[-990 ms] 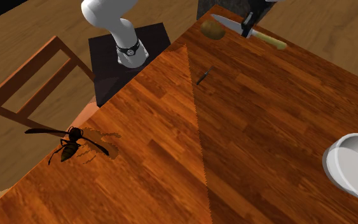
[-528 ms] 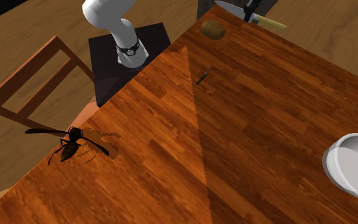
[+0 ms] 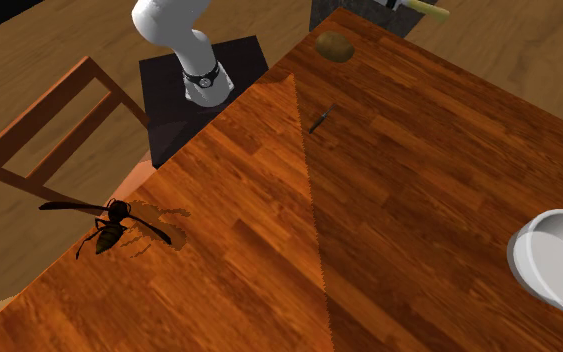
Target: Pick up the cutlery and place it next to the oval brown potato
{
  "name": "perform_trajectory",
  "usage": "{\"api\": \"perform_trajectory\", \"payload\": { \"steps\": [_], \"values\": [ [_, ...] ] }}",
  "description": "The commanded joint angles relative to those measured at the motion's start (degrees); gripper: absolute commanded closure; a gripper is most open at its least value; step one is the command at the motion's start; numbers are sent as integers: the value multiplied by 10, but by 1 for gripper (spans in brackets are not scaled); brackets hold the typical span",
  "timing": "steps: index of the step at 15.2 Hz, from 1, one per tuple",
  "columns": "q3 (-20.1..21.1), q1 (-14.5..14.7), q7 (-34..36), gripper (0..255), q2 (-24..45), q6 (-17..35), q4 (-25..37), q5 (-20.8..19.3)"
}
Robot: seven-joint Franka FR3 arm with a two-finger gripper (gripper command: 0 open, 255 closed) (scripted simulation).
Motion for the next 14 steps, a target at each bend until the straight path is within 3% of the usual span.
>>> {"api": "perform_trajectory", "payload": {
  "steps": [1, 3, 14],
  "values": [
    [9, 20, 36, 255, 31, -11, 34, -21],
    [17, 42, 68, 255, 55, -20, 60, -37],
    [9, 47, 84, 255, 82, 56, 6, -60]
  ]
}}
